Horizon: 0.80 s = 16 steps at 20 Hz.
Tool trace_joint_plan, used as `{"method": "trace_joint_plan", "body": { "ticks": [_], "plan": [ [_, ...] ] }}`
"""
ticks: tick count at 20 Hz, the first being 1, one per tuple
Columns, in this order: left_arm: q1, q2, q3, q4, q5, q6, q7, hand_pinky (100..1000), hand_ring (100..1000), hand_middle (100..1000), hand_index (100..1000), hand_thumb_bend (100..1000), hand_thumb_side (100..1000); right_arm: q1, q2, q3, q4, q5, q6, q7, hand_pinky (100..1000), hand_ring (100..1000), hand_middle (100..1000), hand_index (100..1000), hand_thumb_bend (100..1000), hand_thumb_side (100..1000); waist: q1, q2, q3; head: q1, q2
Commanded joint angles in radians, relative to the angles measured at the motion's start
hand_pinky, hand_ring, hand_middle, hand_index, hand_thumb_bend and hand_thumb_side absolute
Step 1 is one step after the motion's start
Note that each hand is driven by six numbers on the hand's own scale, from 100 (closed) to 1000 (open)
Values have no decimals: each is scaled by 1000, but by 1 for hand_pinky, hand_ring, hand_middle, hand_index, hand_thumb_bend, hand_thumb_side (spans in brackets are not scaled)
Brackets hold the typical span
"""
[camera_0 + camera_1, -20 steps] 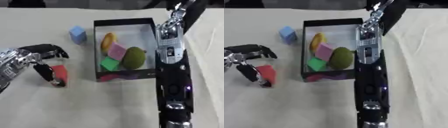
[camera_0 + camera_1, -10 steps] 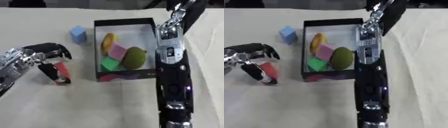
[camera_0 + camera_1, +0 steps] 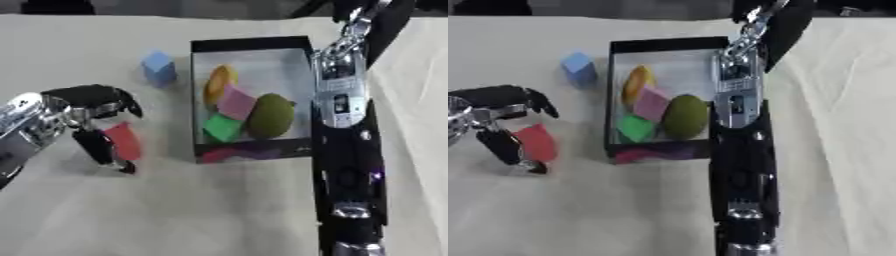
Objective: Pick up objects on the table and place them in the box.
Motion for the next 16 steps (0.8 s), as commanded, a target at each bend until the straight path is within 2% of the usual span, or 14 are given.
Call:
{"method": "trace_joint_plan", "body": {
  "ticks": [1, 5, 8, 10, 13, 14, 15, 16],
  "plan": [
    [-7, 16, 13, 27, -13, -3, 18, 781, 807, 761, 815, 692, 345, -23, -12, 8, -3, -5, 5, -9, 825, 734, 743, 818, 100, 727, -4, -12, 2, 3, 5],
    [-8, 9, 11, 31, 16, 2, 31, 726, 736, 679, 741, 567, 348, -27, -15, 7, 2, -7, 7, -12, 825, 734, 743, 818, 100, 728, -4, -10, 4, 3, 5],
    [-8, 11, 13, 3, 54, 12, 35, 706, 702, 626, 678, 378, 238, -25, -15, 8, 3, -9, 6, -14, 826, 735, 743, 818, 100, 728, -3, -10, 4, 2, 5],
    [-9, 18, 17, -31, 76, 19, 35, 699, 696, 620, 668, 300, 225, -24, -15, 8, 3, -9, 5, -14, 826, 735, 743, 818, 100, 727, -2, -10, 3, 2, 5],
    [-16, 37, 42, -116, 100, 25, 35, 698, 696, 622, 666, 243, 188, -23, -15, 9, 1, -8, 4, -15, 826, 735, 743, 818, 100, 726, -1, -13, 3, 0, 5],
    [-22, 45, 52, -149, 105, 27, 34, 702, 699, 625, 667, 100, 603, -22, -15, 9, -1, -7, 4, -15, 826, 735, 743, 818, 100, 724, 0, -13, 3, -1, 5],
    [-37, 53, 63, -183, 111, 25, 34, 704, 699, 625, 664, 206, 148, -22, -15, 10, -3, -5, 3, -14, 826, 735, 743, 818, 100, 723, 1, -15, 3, -2, 5],
    [-52, 61, 73, -213, 119, 26, 31, 706, 700, 626, 664, 194, 129, -21, -14, 11, -4, -3, 2, -13, 826, 735, 743, 818, 100, 722, 2, -17, 3, -3, 5]
  ]
}}
